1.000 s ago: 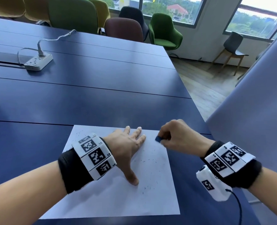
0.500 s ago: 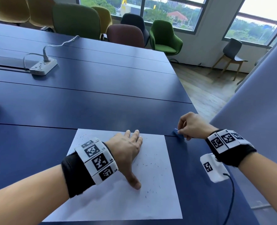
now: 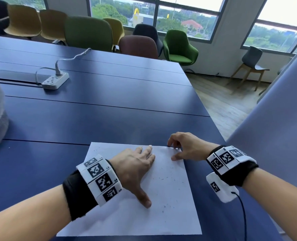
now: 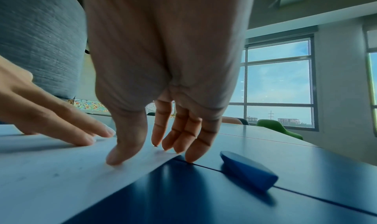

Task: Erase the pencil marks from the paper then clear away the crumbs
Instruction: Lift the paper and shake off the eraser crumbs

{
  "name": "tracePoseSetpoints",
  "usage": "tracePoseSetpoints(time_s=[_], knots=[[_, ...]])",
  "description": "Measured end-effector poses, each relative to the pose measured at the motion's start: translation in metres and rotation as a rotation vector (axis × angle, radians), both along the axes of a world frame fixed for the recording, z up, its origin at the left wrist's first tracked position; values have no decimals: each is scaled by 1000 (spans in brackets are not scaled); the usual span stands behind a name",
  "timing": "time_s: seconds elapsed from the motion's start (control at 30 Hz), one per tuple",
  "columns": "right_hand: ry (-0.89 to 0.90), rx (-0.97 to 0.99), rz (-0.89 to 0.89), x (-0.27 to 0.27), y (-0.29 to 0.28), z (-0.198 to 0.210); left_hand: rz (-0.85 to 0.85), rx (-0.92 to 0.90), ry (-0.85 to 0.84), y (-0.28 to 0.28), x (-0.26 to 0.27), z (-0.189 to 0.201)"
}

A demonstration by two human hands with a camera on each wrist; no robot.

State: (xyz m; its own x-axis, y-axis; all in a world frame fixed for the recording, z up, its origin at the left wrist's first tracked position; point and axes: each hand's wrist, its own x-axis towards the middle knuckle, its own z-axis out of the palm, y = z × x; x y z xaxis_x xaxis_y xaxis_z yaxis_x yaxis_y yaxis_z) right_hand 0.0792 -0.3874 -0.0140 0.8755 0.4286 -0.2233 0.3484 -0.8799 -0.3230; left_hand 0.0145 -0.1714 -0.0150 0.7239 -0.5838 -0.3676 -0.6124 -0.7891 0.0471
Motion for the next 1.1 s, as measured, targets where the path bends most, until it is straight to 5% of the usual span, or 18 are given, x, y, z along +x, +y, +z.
tracePoseSetpoints(time_s=[0.2, 0.37, 0.6, 0.87, 1.1], knots=[[41, 41, -44, 3, -1, 1, 91, -69, -26, 29, 4, 4], [20, 93, -86, -1, -4, 3, 423, -70, -147, 84, 24, 28], [-1, 132, -93, -4, -2, 8, 754, -398, -39, 138, 50, 23], [-50, 189, -104, -11, 1, 22, 780, -588, 12, 141, 44, 25], [-301, 308, -135, -32, -1, 74, 728, -758, -216, 150, 24, 75]])
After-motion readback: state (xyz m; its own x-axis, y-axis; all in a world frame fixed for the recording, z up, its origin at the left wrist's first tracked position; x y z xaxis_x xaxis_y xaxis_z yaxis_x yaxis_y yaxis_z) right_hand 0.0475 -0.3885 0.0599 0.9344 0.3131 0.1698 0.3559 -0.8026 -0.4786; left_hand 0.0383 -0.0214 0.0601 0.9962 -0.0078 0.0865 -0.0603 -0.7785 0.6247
